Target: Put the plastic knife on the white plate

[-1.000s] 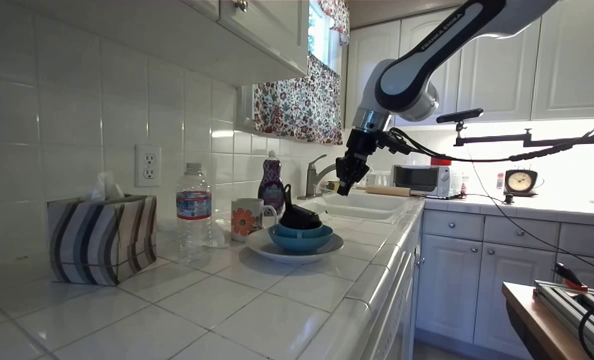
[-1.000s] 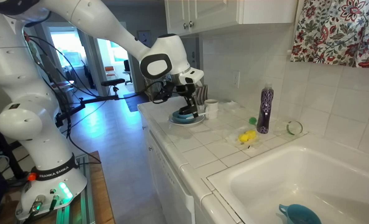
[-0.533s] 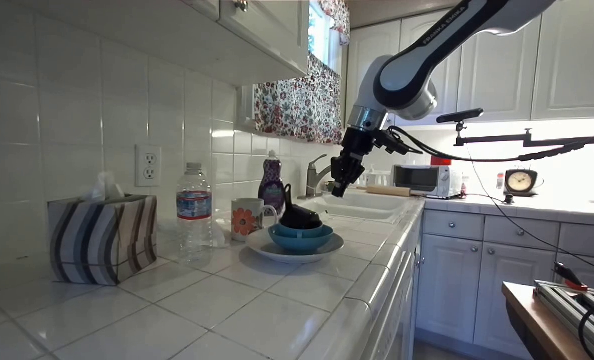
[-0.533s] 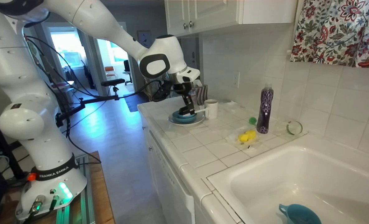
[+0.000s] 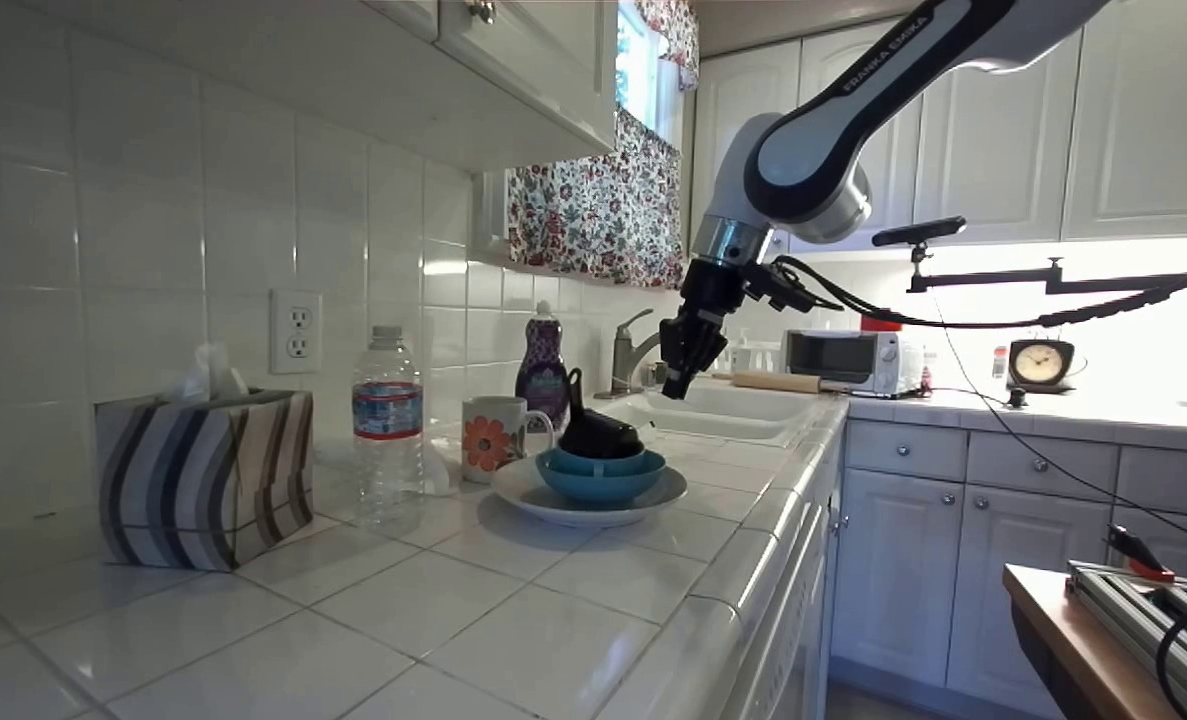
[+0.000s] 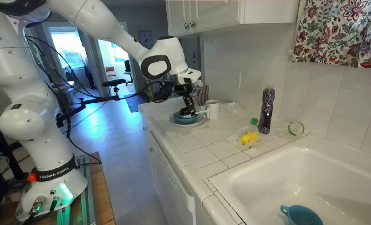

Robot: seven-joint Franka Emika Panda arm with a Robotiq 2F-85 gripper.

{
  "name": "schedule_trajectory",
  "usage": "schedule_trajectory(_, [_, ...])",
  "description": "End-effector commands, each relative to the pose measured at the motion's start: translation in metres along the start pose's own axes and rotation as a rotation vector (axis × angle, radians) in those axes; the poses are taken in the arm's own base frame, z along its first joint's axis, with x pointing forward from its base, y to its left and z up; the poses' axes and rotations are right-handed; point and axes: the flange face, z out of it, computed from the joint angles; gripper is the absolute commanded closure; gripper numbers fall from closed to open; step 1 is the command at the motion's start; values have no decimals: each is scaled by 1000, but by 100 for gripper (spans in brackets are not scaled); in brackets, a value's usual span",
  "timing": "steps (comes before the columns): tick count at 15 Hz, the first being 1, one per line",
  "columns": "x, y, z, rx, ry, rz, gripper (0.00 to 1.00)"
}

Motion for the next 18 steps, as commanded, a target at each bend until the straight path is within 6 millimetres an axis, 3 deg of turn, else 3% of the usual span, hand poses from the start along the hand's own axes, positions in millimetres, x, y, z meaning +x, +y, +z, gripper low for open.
schedule_trajectory(1, [8, -18, 16, -11, -51, -55, 97])
schedule_trajectory(9, [21, -47, 52, -8, -151, -146, 97])
schedule_trajectory(18, [23, -67, 69, -3, -199, -211, 97])
